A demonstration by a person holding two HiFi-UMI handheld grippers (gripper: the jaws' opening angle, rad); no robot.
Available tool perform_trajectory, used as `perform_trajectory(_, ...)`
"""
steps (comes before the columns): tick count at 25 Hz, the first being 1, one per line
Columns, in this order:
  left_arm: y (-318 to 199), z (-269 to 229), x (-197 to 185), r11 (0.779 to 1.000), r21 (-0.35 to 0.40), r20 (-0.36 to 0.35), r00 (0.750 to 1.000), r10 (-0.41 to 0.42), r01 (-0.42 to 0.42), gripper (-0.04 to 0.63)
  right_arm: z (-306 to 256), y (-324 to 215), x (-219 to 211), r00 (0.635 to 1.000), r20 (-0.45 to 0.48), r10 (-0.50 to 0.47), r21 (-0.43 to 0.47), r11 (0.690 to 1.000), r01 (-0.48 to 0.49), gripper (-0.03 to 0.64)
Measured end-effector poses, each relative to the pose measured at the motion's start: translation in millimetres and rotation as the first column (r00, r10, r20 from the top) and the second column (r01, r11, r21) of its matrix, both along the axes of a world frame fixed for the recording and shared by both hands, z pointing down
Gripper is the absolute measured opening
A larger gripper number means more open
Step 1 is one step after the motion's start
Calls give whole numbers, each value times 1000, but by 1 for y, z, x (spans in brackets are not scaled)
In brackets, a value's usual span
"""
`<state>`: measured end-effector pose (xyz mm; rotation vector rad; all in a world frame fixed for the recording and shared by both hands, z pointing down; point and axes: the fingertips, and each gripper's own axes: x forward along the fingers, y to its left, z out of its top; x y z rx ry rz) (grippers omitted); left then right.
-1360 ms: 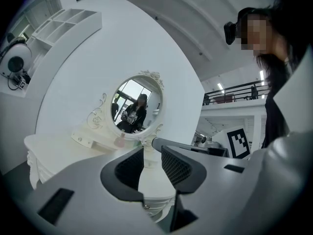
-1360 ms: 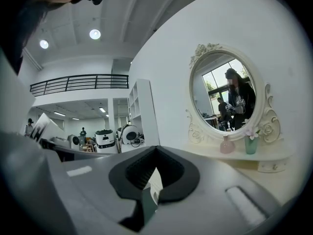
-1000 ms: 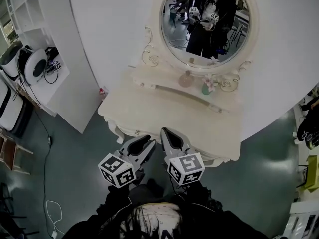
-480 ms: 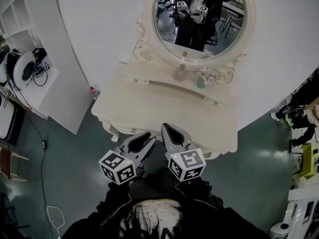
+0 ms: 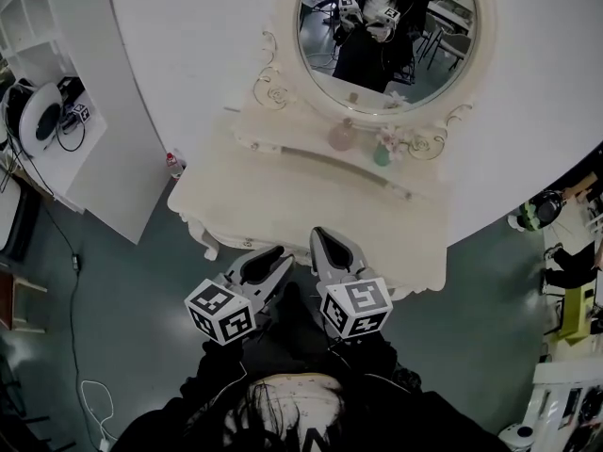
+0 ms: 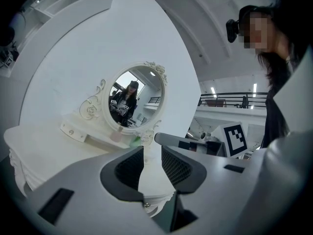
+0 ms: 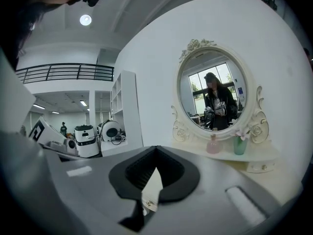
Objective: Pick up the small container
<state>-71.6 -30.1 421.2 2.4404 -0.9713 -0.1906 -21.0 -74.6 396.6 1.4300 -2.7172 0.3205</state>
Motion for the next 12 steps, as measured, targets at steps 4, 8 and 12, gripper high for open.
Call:
perform_trajectory(4, -14, 5, 0, 1000, -10, 17, 1000, 3, -3, 98, 6, -21, 9, 999, 18, 30, -14, 999, -29, 9)
perform_trajectory(8, -36, 9, 0, 1000, -20, 27, 1000, -8, 8, 98, 9, -46, 16, 999, 34, 40, -23, 999, -39, 9)
perform_trajectory(12, -67, 12, 8, 1000, -27, 34, 999, -3, 4, 98, 12, -80, 28, 998, 43, 50, -30, 998, -49, 9)
